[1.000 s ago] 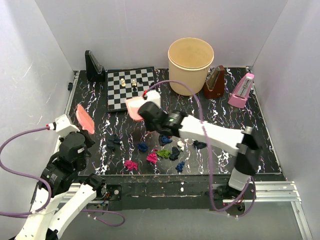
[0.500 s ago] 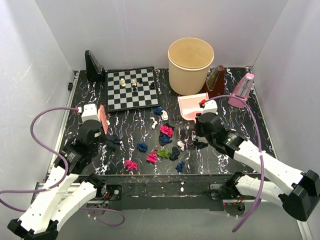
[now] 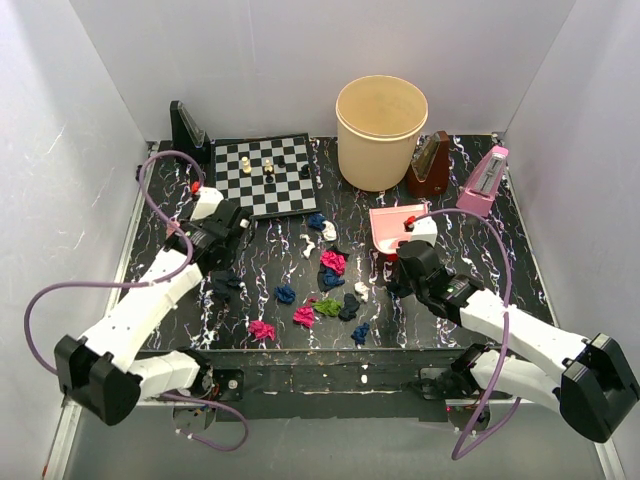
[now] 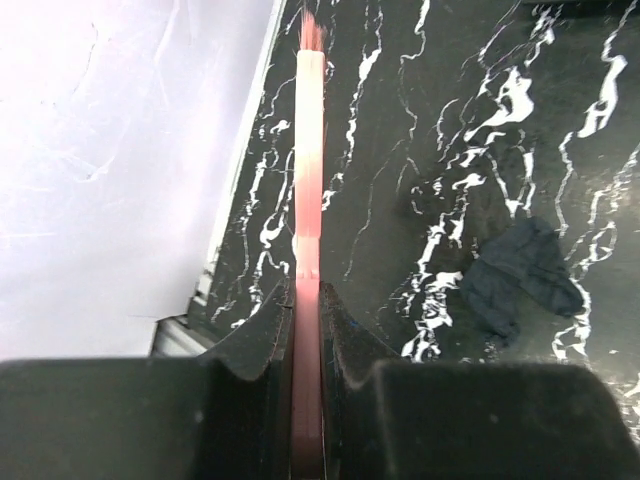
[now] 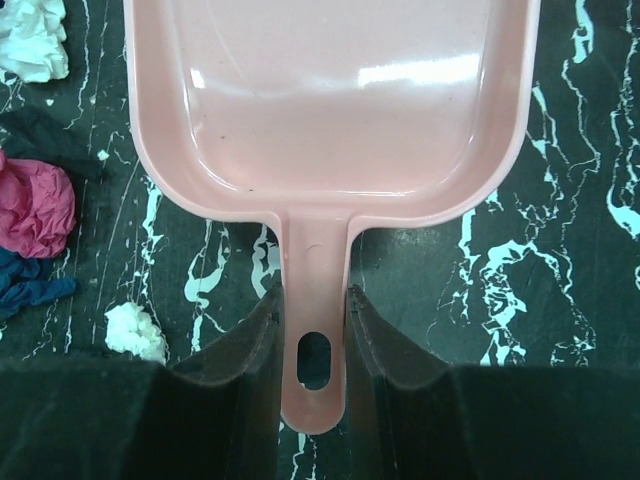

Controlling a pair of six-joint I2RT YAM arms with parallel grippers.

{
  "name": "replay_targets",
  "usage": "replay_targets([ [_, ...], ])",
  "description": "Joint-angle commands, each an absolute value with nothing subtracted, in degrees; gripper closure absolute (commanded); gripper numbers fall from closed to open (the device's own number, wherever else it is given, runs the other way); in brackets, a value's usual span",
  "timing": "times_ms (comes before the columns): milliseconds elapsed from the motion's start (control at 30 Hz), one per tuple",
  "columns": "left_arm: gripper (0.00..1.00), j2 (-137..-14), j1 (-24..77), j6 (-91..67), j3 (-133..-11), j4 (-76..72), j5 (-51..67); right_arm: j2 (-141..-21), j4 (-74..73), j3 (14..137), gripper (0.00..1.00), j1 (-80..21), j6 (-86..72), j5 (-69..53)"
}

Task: Sweep away the paper scraps from the table

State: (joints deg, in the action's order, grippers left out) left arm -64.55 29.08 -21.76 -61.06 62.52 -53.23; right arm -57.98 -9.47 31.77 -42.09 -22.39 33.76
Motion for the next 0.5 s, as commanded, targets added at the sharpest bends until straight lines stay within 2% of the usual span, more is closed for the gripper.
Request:
replay_targets([
  [0, 1.00, -70.8, 28.9, -20.6, -64.1, 67.9, -57.0, -55.7, -4.1, 30.9, 0.99, -42.1, -23.6, 31.2],
  [67, 1.00, -76.2, 29.0, -20.0, -65.5, 68.8, -50.3, -55.3, -3.2, 30.1, 0.99, -42.1, -23.8, 30.7],
  [167, 1.00, -81.4, 29.3, -13.3, -64.9, 65.5, -33.0, -55.2, -3.2, 29.0, 0.99, -42.1, -25.7, 33.6],
  [300, 1.00, -90.1, 30.2, -18.4, -67.9, 70.6, -31.4, -53.8, -4.1, 28.0, 0.99, -42.1, -27.1, 35.2],
  [467, 1.00, -91.9, 34.4, -22.2, -71.2, 69.8, -18.1, -49.8, -1.3, 25.1, 0.99, -42.1, -26.9, 35.7],
])
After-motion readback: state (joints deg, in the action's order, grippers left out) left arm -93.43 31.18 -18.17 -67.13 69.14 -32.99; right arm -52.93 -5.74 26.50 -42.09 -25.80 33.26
